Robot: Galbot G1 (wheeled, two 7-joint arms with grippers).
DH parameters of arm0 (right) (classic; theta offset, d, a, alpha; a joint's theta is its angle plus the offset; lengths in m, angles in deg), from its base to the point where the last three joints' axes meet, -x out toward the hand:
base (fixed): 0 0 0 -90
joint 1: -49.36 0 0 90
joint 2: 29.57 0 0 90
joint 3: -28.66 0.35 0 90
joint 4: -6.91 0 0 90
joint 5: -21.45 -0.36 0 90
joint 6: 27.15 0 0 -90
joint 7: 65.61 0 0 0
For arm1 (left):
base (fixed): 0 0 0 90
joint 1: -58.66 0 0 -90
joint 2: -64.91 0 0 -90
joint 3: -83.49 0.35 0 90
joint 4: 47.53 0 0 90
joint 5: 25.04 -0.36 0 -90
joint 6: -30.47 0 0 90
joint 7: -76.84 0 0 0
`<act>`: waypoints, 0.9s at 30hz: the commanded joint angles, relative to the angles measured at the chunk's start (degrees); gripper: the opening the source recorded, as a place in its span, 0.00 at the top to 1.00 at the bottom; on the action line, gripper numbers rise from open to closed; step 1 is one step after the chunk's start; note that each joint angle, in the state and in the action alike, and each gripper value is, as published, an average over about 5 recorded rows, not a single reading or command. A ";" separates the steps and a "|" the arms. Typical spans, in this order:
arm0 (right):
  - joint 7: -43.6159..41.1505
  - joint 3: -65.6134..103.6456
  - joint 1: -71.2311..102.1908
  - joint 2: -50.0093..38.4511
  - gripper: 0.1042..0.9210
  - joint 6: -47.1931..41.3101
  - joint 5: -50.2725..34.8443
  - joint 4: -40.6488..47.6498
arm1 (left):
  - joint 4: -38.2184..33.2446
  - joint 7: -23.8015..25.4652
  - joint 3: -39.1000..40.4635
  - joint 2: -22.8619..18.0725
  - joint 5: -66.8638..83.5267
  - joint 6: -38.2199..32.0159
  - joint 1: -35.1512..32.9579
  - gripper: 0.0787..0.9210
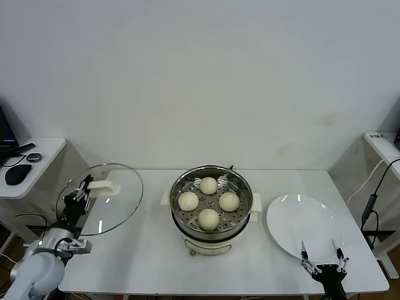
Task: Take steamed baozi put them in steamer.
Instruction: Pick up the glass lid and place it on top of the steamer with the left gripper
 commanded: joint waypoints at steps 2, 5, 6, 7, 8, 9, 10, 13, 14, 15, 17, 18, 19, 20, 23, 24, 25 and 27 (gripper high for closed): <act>0.40 -3.01 -0.91 0.75 0.12 0.98 4.65 1.54 | -15.10 8.47 23.36 3.05 6.62 19.89 14.31 0.90; 0.92 -3.87 -1.56 1.26 0.12 1.13 6.53 2.19 | -12.18 9.96 32.11 0.04 3.30 23.28 21.85 0.90; 1.19 -4.13 -1.78 1.44 0.12 1.12 7.17 2.39 | -11.24 10.59 34.71 -1.02 1.77 24.16 23.87 0.90; 1.51 -4.44 -2.04 1.62 0.12 1.13 7.88 2.60 | -10.33 11.49 37.26 -2.31 0.02 25.15 25.82 0.90; 1.83 -4.69 -2.29 1.80 0.12 1.12 8.56 2.79 | -9.57 12.45 39.60 -3.58 -1.72 26.15 27.44 0.90; 2.15 -4.92 -2.54 1.96 0.12 1.12 9.11 3.01 | -8.95 13.44 41.49 -4.90 -3.56 26.91 28.68 0.90; 2.44 -5.15 -2.81 2.12 0.12 1.13 9.67 3.25 | -8.29 14.63 43.23 -6.47 -5.75 27.69 29.91 0.90; 2.95 -5.75 -3.36 2.37 0.12 1.18 10.62 3.93 | -6.63 18.09 47.12 -11.08 -12.71 29.60 32.37 0.90; 3.01 -5.92 -3.50 2.40 0.12 1.22 10.83 4.15 | -6.10 19.16 48.07 -12.43 -14.97 30.17 32.89 0.90; 3.06 -6.09 -3.59 2.40 0.12 1.27 10.97 4.34 | -5.63 20.13 48.82 -13.57 -16.99 30.60 33.25 0.90; 3.10 -6.33 -3.77 2.39 0.12 1.29 11.16 4.68 | -4.79 22.17 49.99 -15.50 -20.51 31.31 33.68 0.90; 3.13 -6.41 -3.85 2.41 0.12 1.26 11.23 4.83 | -4.43 23.16 50.39 -16.26 -21.90 31.68 33.78 0.90; 3.17 -6.46 -3.92 2.43 0.12 1.22 11.31 4.98 | -4.10 24.02 50.72 -17.05 -23.11 31.92 33.82 0.90; 3.21 -6.49 -3.99 2.46 0.12 1.18 11.38 5.12 | -3.79 24.71 50.99 -17.78 -24.07 32.18 33.83 0.90; 3.33 -6.56 -4.08 2.50 0.12 1.09 11.55 5.44 | -2.77 25.75 51.53 -19.91 -25.91 32.75 33.61 0.90; 3.34 -6.58 -4.07 2.49 0.12 1.09 11.59 5.50 | -2.39 25.82 51.61 -20.63 -26.26 32.86 33.46 0.90; 3.35 -6.61 -4.06 2.47 0.12 1.08 11.60 5.53 | -2.01 25.79 51.63 -21.33 -26.54 32.92 33.27 0.90; 3.36 -6.63 -4.02 2.41 0.12 1.08 11.63 5.55 | -1.24 25.49 51.58 -22.74 -26.96 32.95 32.84 0.90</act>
